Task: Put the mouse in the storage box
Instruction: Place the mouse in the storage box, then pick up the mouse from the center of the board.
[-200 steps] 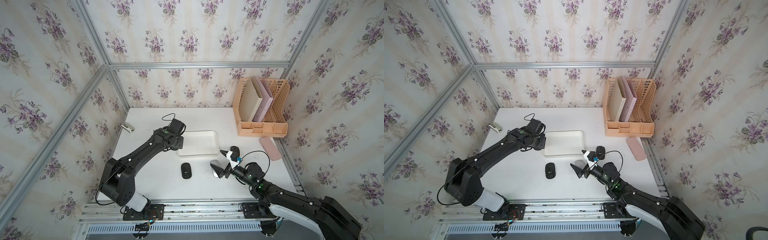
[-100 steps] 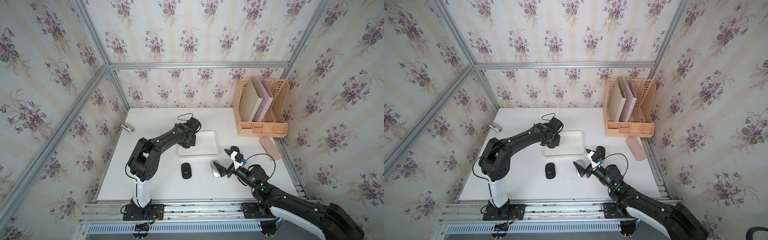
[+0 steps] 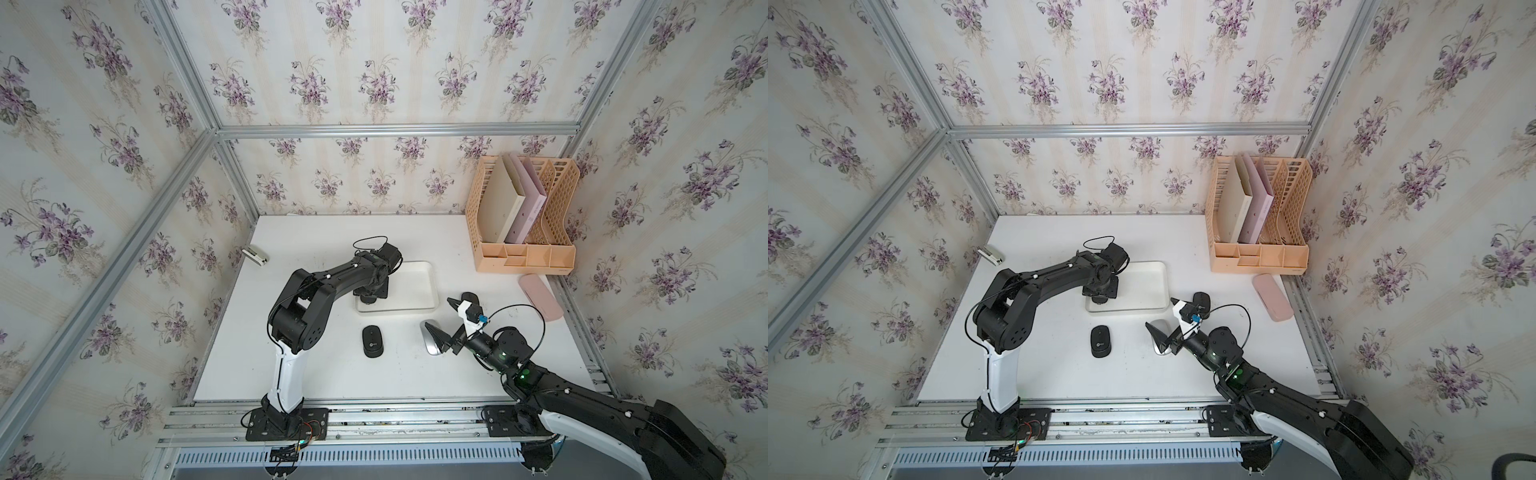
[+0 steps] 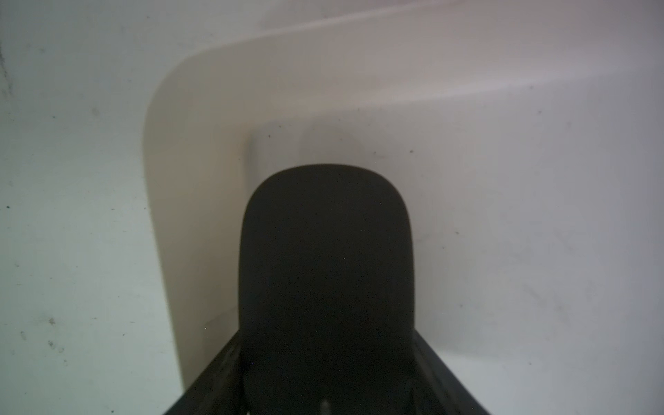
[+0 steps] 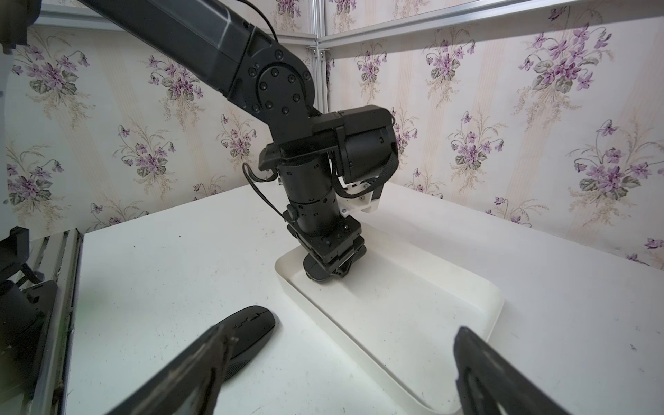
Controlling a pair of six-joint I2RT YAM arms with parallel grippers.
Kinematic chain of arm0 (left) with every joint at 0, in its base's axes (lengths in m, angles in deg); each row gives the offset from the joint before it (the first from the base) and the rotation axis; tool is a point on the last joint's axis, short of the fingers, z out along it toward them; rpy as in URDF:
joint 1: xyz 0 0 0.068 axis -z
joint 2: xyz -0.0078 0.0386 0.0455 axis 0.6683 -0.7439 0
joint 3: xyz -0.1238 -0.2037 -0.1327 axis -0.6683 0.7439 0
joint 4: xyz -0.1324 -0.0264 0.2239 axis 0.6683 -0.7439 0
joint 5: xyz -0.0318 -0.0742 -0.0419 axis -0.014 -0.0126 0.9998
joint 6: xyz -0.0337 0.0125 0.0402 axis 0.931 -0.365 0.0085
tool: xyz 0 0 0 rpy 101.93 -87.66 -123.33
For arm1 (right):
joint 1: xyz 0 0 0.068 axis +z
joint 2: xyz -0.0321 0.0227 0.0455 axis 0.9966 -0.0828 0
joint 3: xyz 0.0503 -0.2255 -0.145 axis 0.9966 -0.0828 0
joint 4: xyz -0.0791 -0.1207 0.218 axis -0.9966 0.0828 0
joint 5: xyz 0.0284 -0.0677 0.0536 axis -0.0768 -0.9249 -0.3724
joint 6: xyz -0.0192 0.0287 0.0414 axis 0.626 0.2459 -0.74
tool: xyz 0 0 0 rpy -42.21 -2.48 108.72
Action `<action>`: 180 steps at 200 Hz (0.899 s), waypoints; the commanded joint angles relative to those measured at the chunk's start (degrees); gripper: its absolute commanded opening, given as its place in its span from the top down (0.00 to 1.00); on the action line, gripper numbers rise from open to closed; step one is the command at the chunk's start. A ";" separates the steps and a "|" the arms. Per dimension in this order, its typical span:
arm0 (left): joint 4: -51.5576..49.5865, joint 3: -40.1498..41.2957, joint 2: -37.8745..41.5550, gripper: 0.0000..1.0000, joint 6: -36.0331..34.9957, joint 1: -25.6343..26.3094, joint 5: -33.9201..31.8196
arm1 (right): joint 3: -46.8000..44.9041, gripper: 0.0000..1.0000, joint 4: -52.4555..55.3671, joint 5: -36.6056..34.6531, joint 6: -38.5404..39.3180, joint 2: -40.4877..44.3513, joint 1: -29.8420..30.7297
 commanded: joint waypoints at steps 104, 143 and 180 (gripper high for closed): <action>-1.76 -2.39 6.27 0.20 -1.20 1.59 -0.54 | -0.65 0.00 -1.30 -0.21 0.02 1.40 0.09; 1.94 4.53 21.94 0.16 -0.87 2.81 -2.88 | -0.62 0.00 -0.78 -2.78 0.08 1.40 0.09; 6.15 20.39 41.78 0.16 1.83 6.17 -6.26 | -0.56 0.00 -0.78 -5.87 0.24 0.57 0.02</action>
